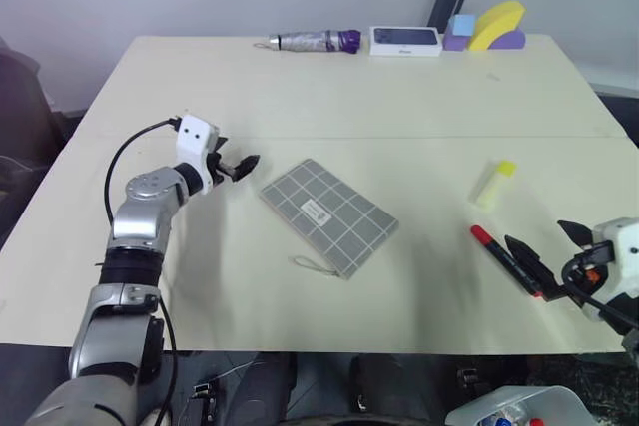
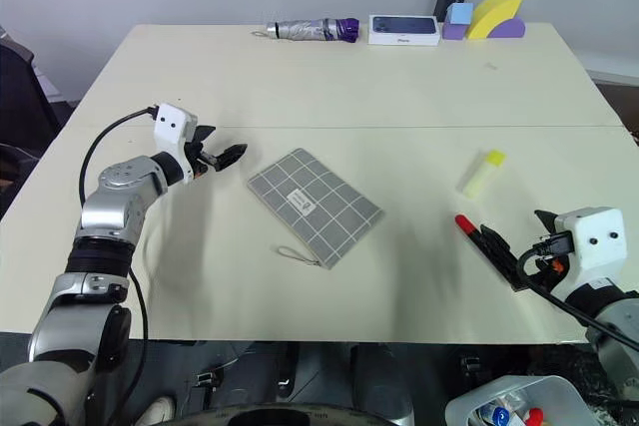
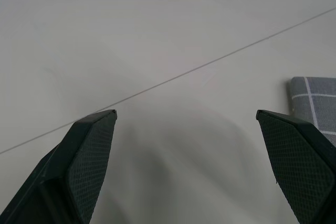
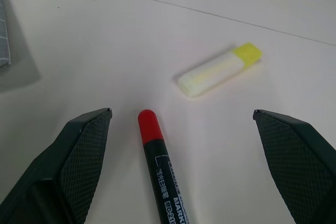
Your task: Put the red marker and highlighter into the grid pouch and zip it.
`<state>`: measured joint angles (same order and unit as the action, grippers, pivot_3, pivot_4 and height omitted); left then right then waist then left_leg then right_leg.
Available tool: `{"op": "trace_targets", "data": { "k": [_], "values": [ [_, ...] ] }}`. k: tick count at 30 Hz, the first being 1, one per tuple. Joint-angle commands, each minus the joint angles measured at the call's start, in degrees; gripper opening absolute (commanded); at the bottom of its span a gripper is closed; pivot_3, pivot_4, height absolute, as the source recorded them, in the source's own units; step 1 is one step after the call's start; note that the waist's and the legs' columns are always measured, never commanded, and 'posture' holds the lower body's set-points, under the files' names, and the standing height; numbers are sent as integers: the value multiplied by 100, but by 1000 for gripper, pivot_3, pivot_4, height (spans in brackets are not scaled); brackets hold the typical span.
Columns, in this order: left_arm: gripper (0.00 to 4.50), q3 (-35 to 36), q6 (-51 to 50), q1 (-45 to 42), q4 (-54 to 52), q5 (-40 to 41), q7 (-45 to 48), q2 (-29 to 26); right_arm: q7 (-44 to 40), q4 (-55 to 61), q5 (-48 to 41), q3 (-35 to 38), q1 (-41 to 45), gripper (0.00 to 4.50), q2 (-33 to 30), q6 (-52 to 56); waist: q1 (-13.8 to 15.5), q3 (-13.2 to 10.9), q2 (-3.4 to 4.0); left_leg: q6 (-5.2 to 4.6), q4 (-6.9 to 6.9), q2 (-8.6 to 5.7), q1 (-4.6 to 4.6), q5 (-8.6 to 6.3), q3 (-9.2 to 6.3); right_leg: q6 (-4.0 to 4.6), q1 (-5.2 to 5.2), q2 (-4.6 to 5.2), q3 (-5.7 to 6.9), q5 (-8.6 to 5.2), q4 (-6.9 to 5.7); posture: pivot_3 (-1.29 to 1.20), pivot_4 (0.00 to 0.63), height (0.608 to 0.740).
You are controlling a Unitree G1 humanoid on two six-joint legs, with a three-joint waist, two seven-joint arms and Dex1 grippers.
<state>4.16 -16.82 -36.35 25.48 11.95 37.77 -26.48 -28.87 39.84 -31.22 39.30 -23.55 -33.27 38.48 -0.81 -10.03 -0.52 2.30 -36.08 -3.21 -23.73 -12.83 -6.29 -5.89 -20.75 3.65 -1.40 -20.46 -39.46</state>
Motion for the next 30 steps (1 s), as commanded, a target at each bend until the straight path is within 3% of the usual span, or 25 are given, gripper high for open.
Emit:
{"op": "trace_targets", "data": {
  "k": [1, 9, 18, 29, 30],
  "values": [
    [4500, 90, 100, -151, -34, 49, 31, -14, -29, 73, -62, 172, -63, 4480, 10, -130, 4, 0, 0, 0, 0, 0, 0, 0, 0, 0, 0, 0, 0, 0, 0, 0, 150, 740],
    [4500, 116, 53, -106, -80, 78, 31, 1, -411, -478, -17, 219, -183, 4480, -50, -558, 5, 0, 0, 0, 0, 0, 0, 0, 0, 0, 1, 0, 1, 0, 0, 0, 150, 740],
    [4500, 107, 71, -113, -63, 55, 52, -2, -656, -316, -200, 183, -415, 4480, -89, -591, 3, 0, 0, 0, 0, 0, 2, 0, 0, 0, 1, 0, 1, 0, 0, 0, 150, 740],
    [4500, 213, 83, 166, -387, 63, -17, -120, -406, -316, -61, -949, 833, 4480, -572, -261, -18, 0, 0, 0, 0, 1, 5, 0, 1, 0, 2, 0, 1, 0, 0, 0, 150, 740],
    [4500, 234, 45, 247, -483, 115, 21, -131, -412, -282, -137, -1008, 927, 4247, -581, -205, -13, 0, 0, 0, 1, 1, 5, 0, 0, 0, 3, 0, 1, 0, 0, 0, 150, 740]
  ]
}}
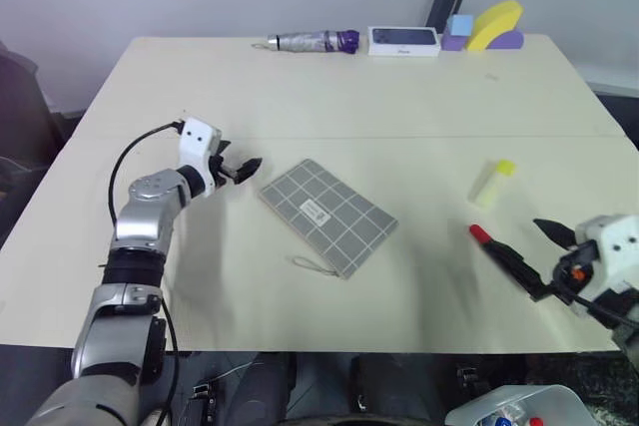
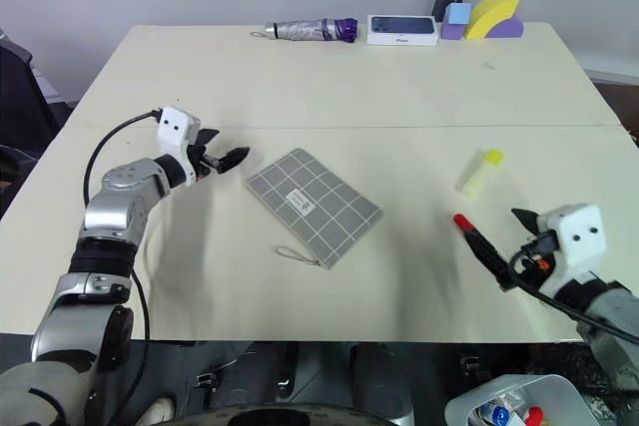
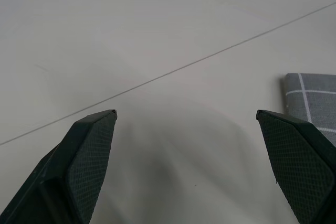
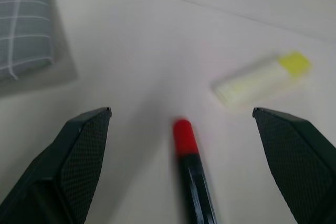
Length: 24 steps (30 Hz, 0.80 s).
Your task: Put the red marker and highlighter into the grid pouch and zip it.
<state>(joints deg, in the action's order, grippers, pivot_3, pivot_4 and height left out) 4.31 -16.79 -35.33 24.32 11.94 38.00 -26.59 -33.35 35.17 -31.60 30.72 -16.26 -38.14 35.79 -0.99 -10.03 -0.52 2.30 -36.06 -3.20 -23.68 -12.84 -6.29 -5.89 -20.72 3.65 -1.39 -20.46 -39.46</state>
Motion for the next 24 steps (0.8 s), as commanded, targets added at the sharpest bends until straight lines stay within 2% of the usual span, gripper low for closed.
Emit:
{"op": "trace_targets", "data": {
  "k": [1, 2, 5, 9, 15, 24],
  "values": [
    [4500, 221, 25, 214, -455, 152, 37, -124, 10, 219, -163, -195, 237, 3958, -106, 121, 11, 0, 0, 0, 0, 0, 0, 0, 0, 0, 0, 1, 0, 0, 1, 0, 150, 740],
    [4500, 220, 18, 273, -530, 159, 52, -129, -41, 271, -219, -253, 239, 3715, -126, 173, 23, 0, 0, 0, 1, 0, 0, 0, 0, 0, 0, 1, -1, 0, 2, 0, 150, 740],
    [4500, 184, 20, 365, -629, 155, 131, -172, -147, 423, -185, -576, 138, 2137, -188, 220, 48, -1, -3, -2, 0, -2, -2, -1, -3, 0, 4, 3, 0, 0, 9, 0, 150, 740],
    [4500, 55, 108, 268, -490, -8, 189, -260, 165, 414, 249, -1270, 230, 37, -156, 303, 31, -1, -6, -2, -8, -2, 0, -1, -6, 0, 10, 2, 3, 0, 10, 0, 150, 740],
    [4500, -164, 495, 127, -27, -269, 461, -434, 965, 455, 956, -2491, 485, 37, 145, 613, 8, -1, -5, -2, 0, 0, 5, -1, -7, 0, 9, 0, 2, 0, 8, 0, 150, 740],
    [4500, -580, 1377, -301, 893, -769, 967, -650, 1715, 383, 1419, -3505, 1508, 37, 729, 1499, 15, -1, -5, -2, 1, -1, 5, -1, -7, 0, 5, -1, 4, 0, 7, 0, 150, 740]
  ]
}}
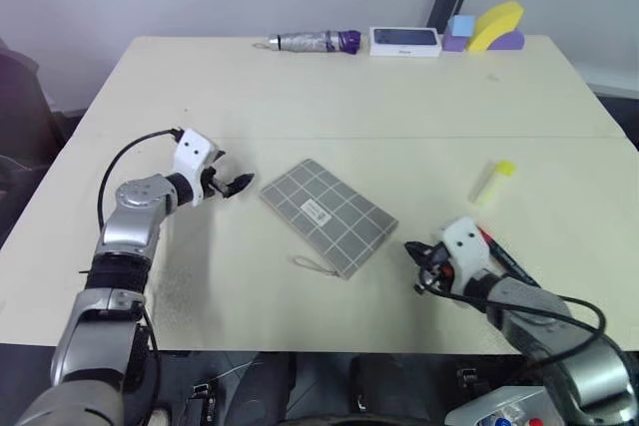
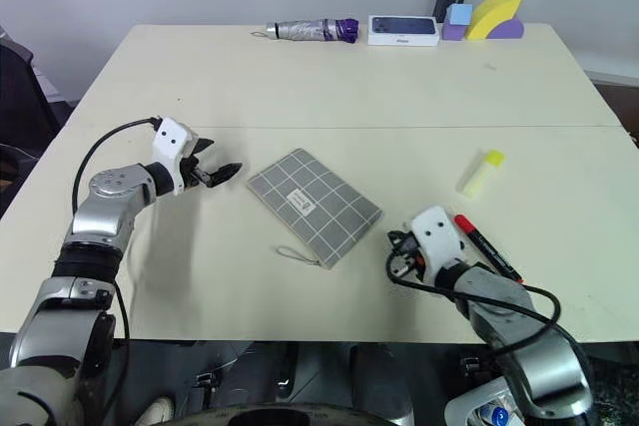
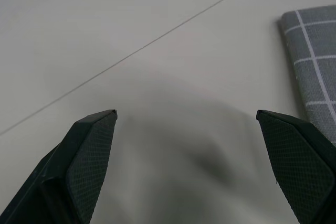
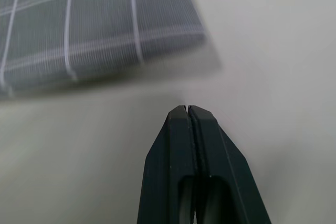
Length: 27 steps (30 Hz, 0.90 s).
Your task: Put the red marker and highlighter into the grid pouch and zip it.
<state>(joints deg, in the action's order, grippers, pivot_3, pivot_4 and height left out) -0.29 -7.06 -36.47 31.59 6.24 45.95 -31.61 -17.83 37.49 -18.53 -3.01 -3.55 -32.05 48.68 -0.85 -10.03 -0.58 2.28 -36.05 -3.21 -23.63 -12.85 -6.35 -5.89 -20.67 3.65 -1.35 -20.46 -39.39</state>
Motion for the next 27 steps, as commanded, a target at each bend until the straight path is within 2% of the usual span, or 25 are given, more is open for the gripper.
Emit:
{"op": "trace_targets", "data": {
  "k": [1, 9, 17, 27],
  "values": [
    [4500, -178, 531, -235, 277, -268, 234, -172, 224, 111, 149, -202, 368, 37, 165, 315, -1, 0, 0, 0, 1, 0, 0, 0, 0, 0, 0, 0, 0, 0, 0, 0, 150, 740],
    [4500, -654, 1646, -674, 1271, -834, 711, -228, 475, -362, 459, -539, 1239, 37, 471, 725, -7, 0, 0, 0, 2, -2, -2, 0, 1, 0, -5, -1, 1, 0, -1, 0, 150, 740],
    [4500, -834, 2493, -929, 1919, -1036, 1089, -171, 295, -643, 620, -513, 1552, 37, 337, 729, -12, 0, 0, 0, 2, -4, -2, 0, 2, 0, -5, 0, 1, 0, -3, 0, 150, 740],
    [4500, -728, 2914, -538, 1492, -663, 2091, -402, -232, -1297, 599, -291, 1880, 37, 123, 557, -44, 1, 1, -1, 3, -2, -2, 0, 2, 0, -7, -2, 1, 0, -6, 0, 150, 740]
  ]
}}
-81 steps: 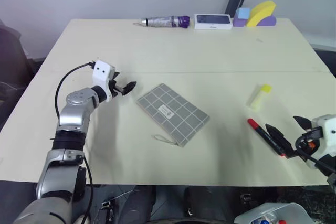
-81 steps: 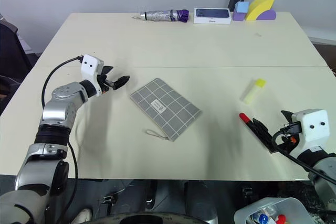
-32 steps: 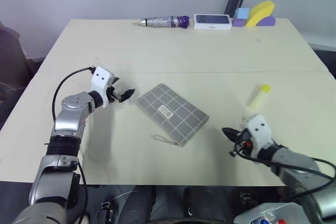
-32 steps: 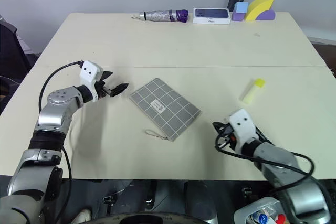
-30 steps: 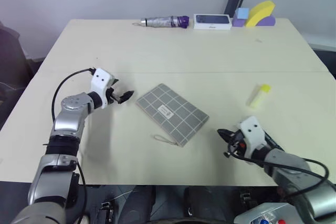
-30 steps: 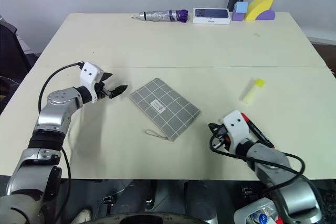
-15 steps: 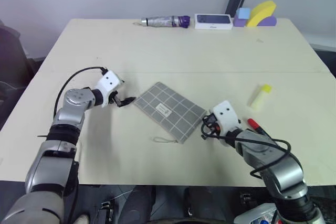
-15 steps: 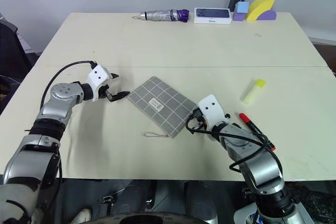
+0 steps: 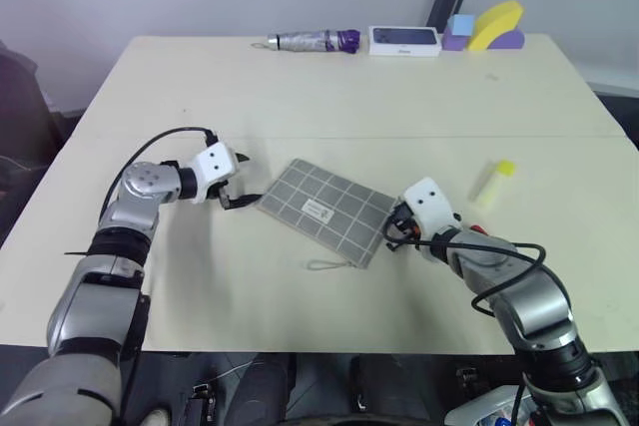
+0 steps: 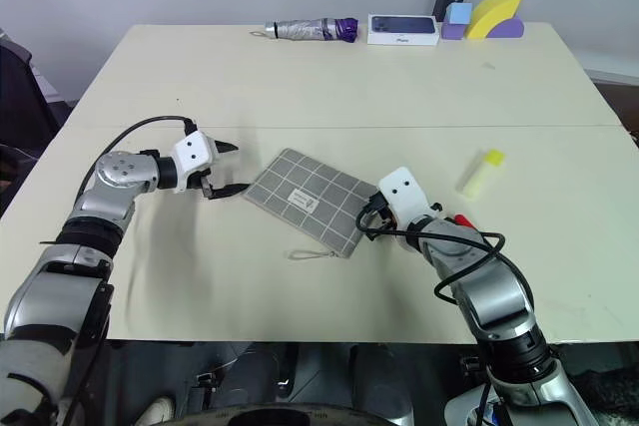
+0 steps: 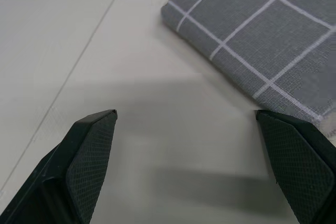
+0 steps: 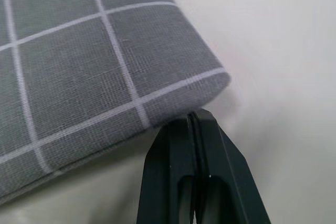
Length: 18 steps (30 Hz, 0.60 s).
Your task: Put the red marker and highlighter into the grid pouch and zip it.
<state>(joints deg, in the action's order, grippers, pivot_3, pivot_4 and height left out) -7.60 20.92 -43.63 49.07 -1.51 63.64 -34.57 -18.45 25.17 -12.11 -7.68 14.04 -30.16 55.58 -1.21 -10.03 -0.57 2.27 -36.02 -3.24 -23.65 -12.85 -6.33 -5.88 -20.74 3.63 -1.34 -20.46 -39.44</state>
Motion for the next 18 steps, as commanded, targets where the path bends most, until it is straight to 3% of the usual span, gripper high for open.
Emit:
{"op": "trace_targets", "data": {
  "k": [1, 6, 18],
  "values": [
    [4500, -20, 186, 277, -378, 129, 418, -155, -272, -158, -70, 199, 165, 37, -104, -166, -4, 0, 0, 0, 1, 1, 0, 0, 0, 0, 0, 0, -1, 0, 0, 0, 150, 740],
    [4500, -170, 994, 467, -443, -144, 445, -411, -768, -646, -36, 157, 423, 37, -370, -494, -2, 0, 1, 0, -1, 1, 0, 0, 0, 0, 1, 1, -1, 0, 0, 0, 150, 740],
    [4500, -816, 3585, -283, 754, -1113, -81, -455, -1088, -953, 45, 76, 607, 37, -338, -711, 5, 1, 2, 0, -3, 1, 1, 0, 2, 0, 1, -1, 0, 0, -3, 0, 150, 740]
  ]
}}
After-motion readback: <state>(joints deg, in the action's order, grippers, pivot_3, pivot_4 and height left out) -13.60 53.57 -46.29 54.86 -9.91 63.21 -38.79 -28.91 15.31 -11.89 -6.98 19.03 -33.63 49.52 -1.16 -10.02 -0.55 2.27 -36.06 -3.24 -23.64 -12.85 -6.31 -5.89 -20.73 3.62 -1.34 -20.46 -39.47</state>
